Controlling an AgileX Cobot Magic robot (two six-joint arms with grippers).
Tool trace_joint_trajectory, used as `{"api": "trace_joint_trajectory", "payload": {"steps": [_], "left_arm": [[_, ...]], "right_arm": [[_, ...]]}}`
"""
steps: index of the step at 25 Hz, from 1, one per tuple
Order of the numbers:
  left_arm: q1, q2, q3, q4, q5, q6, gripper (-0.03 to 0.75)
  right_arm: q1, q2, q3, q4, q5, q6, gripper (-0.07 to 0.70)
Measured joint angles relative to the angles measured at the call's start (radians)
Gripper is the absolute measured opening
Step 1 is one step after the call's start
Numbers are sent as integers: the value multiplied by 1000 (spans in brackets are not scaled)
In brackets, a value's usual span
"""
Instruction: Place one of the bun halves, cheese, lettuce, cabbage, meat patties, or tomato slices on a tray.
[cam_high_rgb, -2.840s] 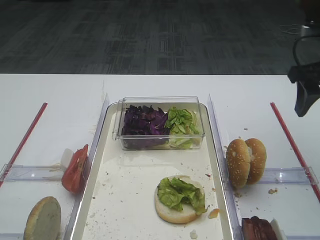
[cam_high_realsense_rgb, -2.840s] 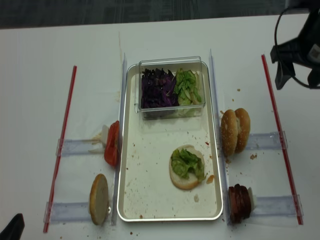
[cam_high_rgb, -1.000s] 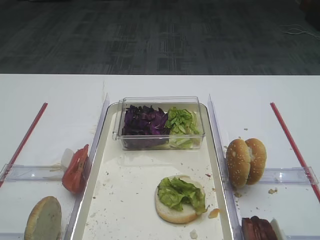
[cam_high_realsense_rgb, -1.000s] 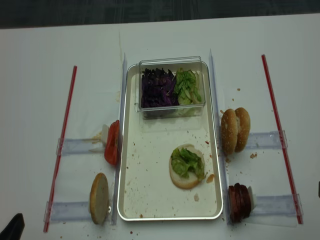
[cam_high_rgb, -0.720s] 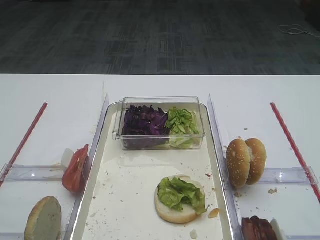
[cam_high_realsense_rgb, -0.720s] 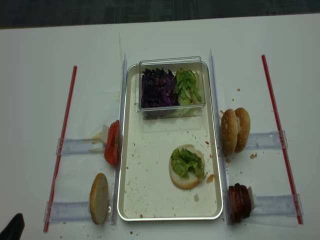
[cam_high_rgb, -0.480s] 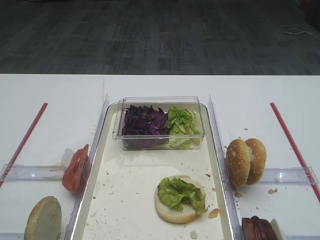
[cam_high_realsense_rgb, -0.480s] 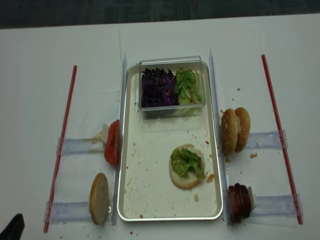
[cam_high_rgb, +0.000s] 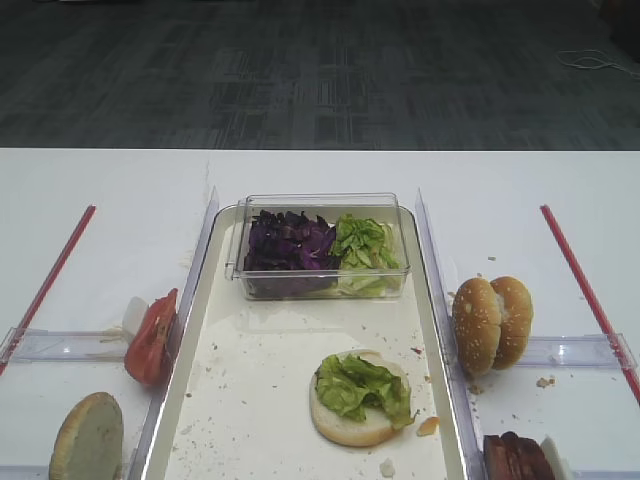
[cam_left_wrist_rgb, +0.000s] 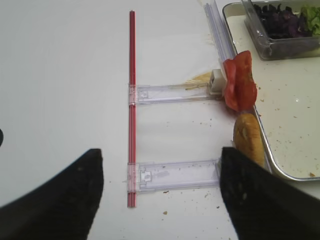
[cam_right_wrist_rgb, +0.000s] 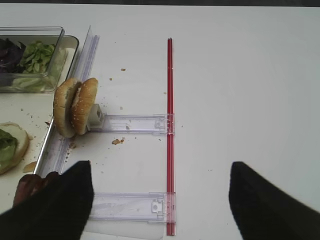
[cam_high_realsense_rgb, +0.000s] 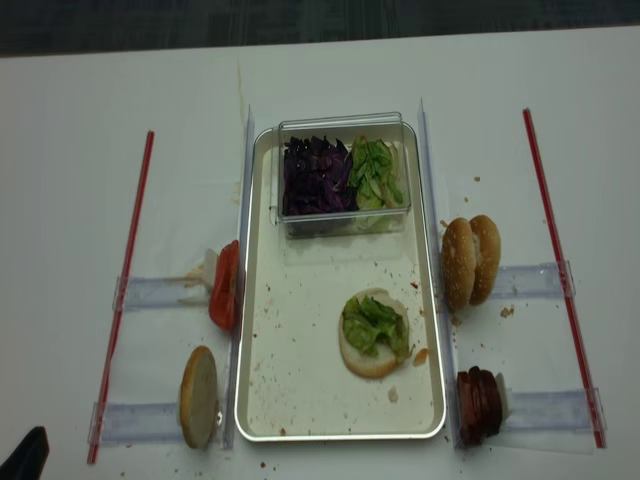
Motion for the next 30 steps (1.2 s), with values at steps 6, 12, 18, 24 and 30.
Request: {"api": "trace_joint_trajectory", "payload": {"steps": [6,12,18,24,30], "left_arm": [[0,0,0,0,0,0,491],[0,0,0,0,0,0,491],[0,0,0,0,0,0,491],[0,0,0,0,0,0,491],[0,0,0,0,0,0,491]], "right_arm": [[0,0,0,-1,1,-1,591],[0,0,0,-1,3,-1,591],[0,0,0,-2,3,-1,591],[0,0,0,-2,3,1,591],[0,0,0,-2,3,1,591]]}}
